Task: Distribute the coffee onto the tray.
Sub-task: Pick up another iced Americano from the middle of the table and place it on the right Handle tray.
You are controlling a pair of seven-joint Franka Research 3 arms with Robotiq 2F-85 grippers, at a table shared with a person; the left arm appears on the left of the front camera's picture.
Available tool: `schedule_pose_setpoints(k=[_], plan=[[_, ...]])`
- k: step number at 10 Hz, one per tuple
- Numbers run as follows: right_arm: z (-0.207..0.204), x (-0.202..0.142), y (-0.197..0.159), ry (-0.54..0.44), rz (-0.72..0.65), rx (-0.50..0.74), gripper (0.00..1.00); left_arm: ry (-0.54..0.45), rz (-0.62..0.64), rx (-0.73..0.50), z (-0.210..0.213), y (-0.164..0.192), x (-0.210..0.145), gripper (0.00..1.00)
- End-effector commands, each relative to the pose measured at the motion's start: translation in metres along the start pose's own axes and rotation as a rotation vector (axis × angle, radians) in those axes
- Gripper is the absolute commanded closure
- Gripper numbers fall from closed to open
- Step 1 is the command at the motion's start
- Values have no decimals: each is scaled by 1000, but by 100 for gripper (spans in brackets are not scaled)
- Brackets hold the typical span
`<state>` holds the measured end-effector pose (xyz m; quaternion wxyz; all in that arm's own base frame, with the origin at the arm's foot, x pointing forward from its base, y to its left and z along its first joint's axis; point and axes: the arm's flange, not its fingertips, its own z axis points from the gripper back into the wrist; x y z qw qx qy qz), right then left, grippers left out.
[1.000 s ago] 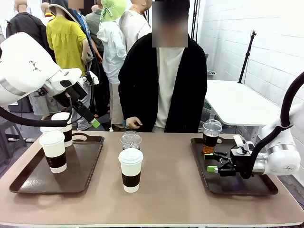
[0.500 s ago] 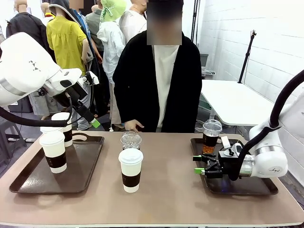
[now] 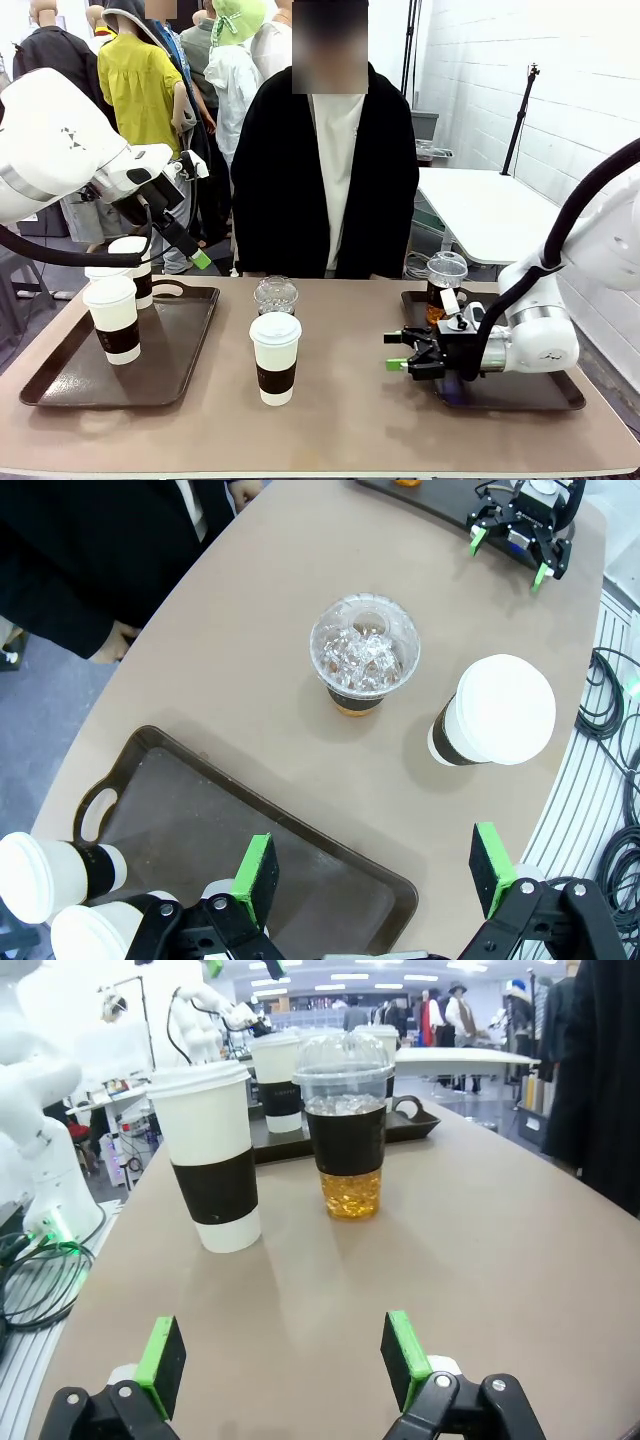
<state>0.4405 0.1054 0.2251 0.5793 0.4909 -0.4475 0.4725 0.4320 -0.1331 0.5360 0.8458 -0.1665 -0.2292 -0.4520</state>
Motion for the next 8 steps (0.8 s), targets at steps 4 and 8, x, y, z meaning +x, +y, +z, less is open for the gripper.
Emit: schedule_pose_setpoints(k=[4, 8], plan=[[-51, 1, 5, 2, -39, -3, 0, -5, -5, -14, 2, 1, -2, 0], [-79, 4, 4, 20, -49, 23, 0, -5, -5, -14, 2, 1, -2, 0]])
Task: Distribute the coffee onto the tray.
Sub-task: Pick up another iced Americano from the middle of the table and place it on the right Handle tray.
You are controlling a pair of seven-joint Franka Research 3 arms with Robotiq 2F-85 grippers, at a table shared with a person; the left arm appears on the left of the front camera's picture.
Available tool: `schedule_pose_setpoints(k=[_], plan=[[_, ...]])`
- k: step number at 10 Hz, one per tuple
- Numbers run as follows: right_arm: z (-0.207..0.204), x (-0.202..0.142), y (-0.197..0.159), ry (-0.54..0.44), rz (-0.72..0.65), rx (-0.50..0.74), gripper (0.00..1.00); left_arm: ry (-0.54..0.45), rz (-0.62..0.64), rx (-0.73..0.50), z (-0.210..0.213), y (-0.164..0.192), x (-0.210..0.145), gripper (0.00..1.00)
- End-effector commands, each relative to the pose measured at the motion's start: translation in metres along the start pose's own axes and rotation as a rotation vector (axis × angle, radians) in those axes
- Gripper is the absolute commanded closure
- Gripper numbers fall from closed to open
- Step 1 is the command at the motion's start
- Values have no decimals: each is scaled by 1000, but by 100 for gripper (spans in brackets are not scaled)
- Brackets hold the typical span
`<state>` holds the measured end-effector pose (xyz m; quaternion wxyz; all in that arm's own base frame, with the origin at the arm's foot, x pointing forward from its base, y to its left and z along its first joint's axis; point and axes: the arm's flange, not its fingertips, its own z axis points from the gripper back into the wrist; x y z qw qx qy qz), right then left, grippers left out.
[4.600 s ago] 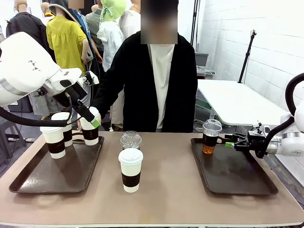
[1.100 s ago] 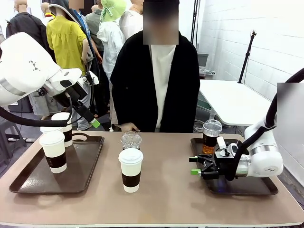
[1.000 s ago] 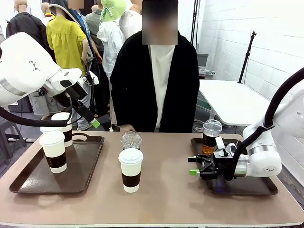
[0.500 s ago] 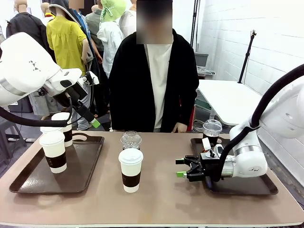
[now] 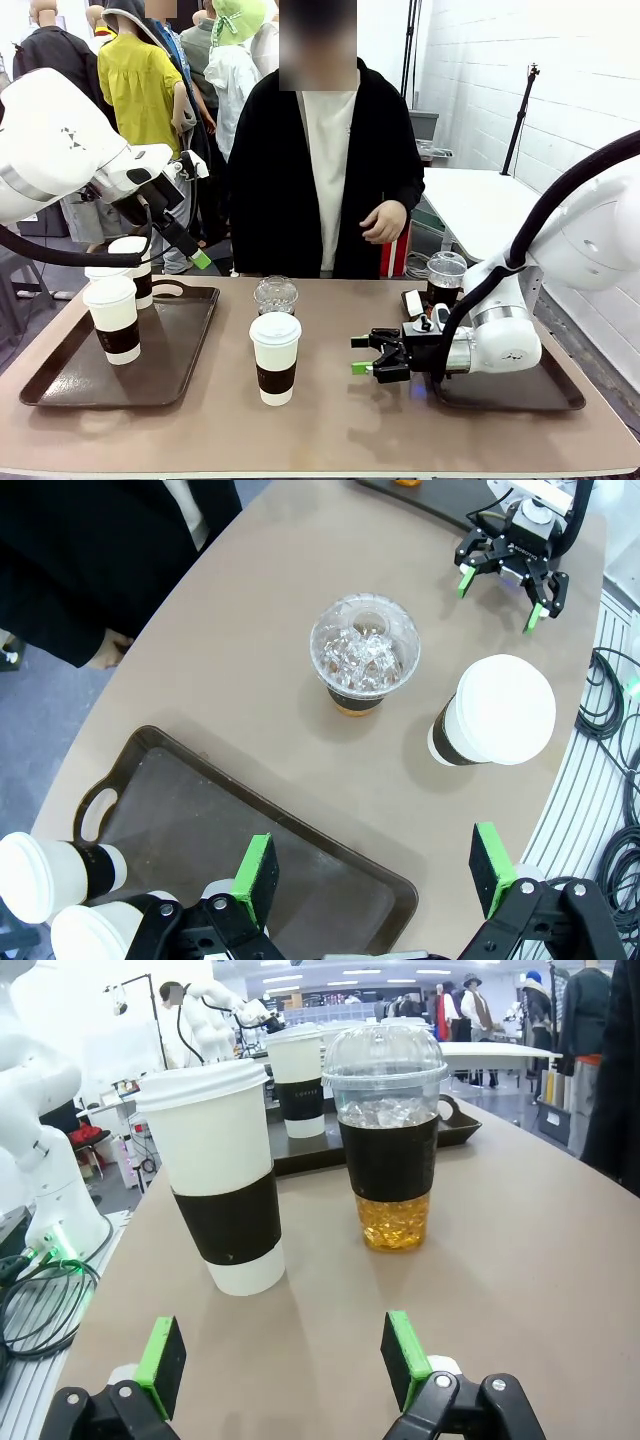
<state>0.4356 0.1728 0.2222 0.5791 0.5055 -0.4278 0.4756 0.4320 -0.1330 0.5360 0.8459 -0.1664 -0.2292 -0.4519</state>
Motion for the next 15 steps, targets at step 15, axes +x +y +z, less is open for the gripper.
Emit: schedule_pose_setpoints(k=[15], plan=[[-17, 8, 3, 5, -2, -25, 0, -5, -5, -14, 2, 1, -2, 0]])
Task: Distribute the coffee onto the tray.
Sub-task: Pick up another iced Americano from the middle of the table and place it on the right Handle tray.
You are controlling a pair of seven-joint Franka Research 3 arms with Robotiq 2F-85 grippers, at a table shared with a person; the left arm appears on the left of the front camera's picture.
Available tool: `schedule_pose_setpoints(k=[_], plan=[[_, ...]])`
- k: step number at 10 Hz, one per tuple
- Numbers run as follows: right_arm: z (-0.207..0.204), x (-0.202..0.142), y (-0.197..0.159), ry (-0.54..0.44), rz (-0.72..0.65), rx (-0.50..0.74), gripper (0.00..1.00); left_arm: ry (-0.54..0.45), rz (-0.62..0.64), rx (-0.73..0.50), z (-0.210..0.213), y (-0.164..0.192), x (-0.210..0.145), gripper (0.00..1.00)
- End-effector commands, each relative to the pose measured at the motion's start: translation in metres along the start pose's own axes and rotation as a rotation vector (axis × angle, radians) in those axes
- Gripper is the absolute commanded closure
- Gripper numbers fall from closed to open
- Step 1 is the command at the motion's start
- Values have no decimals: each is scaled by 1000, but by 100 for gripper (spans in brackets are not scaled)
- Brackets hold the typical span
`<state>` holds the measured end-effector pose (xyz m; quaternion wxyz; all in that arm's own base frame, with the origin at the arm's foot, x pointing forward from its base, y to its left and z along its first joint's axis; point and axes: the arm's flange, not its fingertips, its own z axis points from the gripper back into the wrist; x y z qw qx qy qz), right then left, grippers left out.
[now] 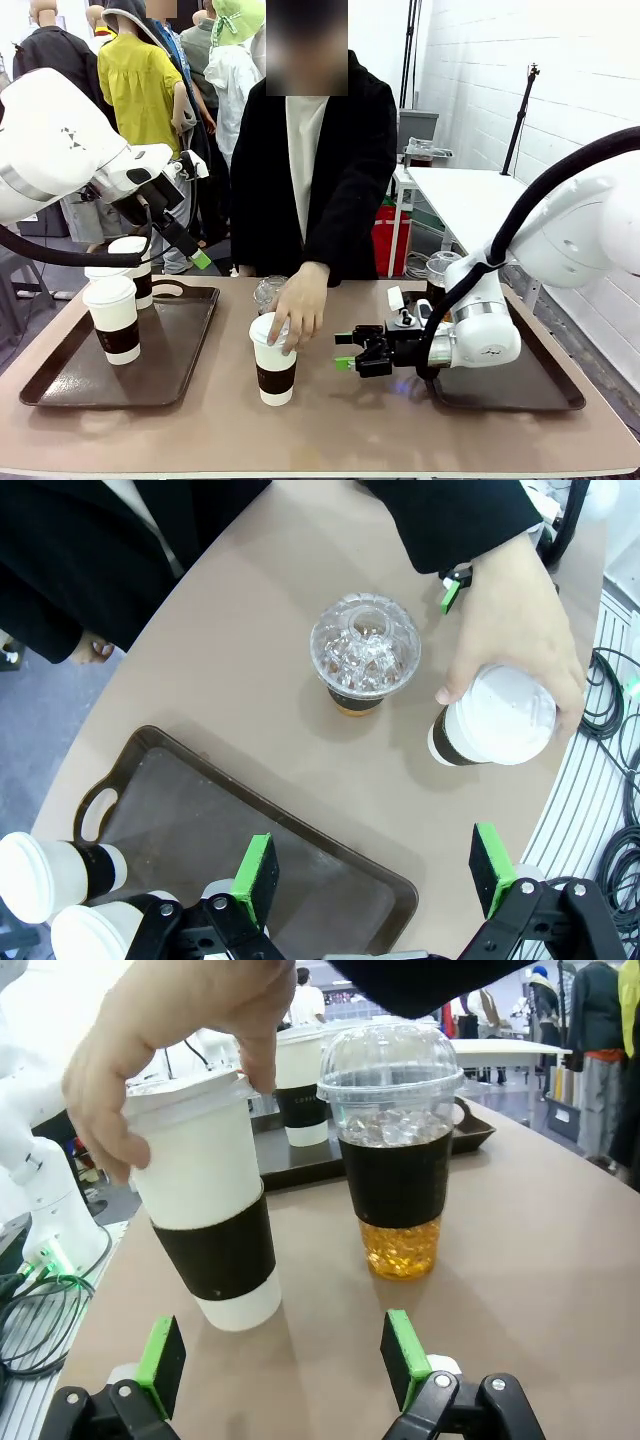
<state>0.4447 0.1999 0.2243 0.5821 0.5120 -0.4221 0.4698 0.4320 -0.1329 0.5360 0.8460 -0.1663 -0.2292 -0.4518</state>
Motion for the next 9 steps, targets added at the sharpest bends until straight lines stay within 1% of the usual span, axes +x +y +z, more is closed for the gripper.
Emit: schedule_pose_setpoints(k=[1, 2, 5, 9], plan=[[22, 2, 14, 0, 24, -45, 0, -6, -6, -15, 2, 1, -2, 0], [36, 2, 18, -8, 29, -59, 0, -6, -6, -15, 2, 1, -2, 0], [57, 3, 27, -23, 38, -74, 0, -6, -6, -15, 2, 1, -2, 0], [66, 3, 29, -24, 29, -64, 0, -6, -6, -15, 2, 1, -2, 0]])
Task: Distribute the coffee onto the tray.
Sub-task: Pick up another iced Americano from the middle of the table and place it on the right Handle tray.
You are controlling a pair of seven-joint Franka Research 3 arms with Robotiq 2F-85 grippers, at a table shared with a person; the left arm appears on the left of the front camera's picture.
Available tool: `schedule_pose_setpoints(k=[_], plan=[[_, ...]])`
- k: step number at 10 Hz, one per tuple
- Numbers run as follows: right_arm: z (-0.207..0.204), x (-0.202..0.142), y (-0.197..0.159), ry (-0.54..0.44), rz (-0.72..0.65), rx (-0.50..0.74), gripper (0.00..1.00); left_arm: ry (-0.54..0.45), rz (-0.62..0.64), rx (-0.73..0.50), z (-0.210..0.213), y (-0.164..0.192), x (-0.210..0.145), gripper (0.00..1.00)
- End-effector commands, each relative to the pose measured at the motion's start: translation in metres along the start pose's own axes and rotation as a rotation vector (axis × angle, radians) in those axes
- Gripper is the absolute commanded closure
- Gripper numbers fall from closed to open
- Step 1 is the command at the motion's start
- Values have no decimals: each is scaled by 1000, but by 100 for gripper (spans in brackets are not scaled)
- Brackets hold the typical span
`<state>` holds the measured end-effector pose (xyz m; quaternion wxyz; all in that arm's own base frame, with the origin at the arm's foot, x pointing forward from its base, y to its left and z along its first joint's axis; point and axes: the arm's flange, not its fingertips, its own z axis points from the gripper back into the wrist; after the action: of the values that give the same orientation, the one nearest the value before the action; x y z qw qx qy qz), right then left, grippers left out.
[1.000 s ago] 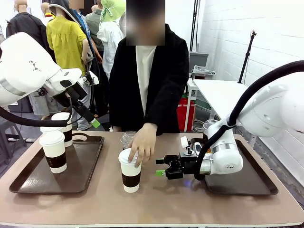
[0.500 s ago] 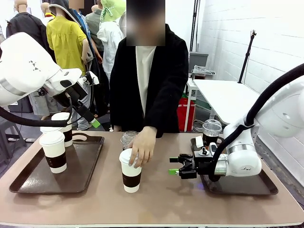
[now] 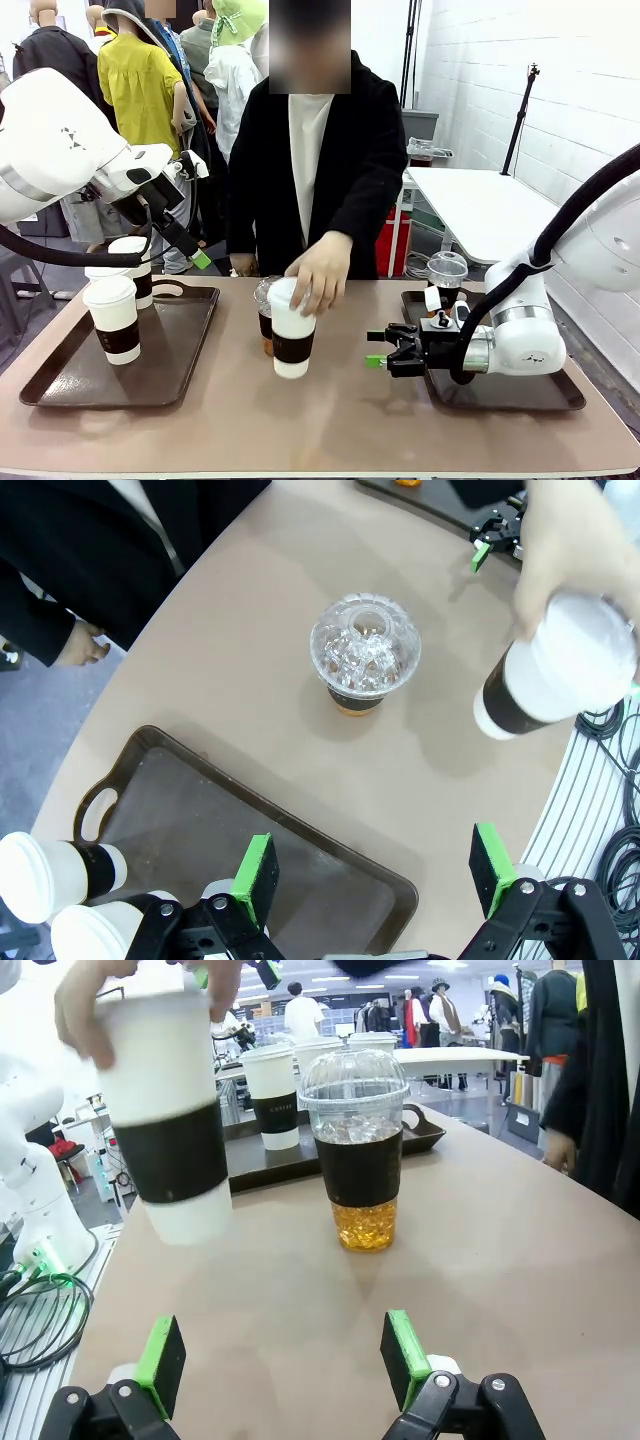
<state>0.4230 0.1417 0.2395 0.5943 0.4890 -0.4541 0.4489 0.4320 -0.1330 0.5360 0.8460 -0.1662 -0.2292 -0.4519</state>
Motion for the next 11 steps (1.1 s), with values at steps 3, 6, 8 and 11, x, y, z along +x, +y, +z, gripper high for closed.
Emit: schedule_pose_setpoints(k=[3, 6, 8, 11], plan=[[-1, 0, 0, 1, -1, -3, 0, -6, -5, -15, 2, 1, -2, 0], [-1, 0, 0, 1, -1, -3, 0, -6, -5, -15, 2, 1, -2, 0], [-1, 0, 0, 1, -1, -3, 0, -6, -5, -15, 2, 1, -2, 0], [-1, 0, 0, 1, -1, -3, 0, -6, -5, -15, 2, 1, -2, 0]])
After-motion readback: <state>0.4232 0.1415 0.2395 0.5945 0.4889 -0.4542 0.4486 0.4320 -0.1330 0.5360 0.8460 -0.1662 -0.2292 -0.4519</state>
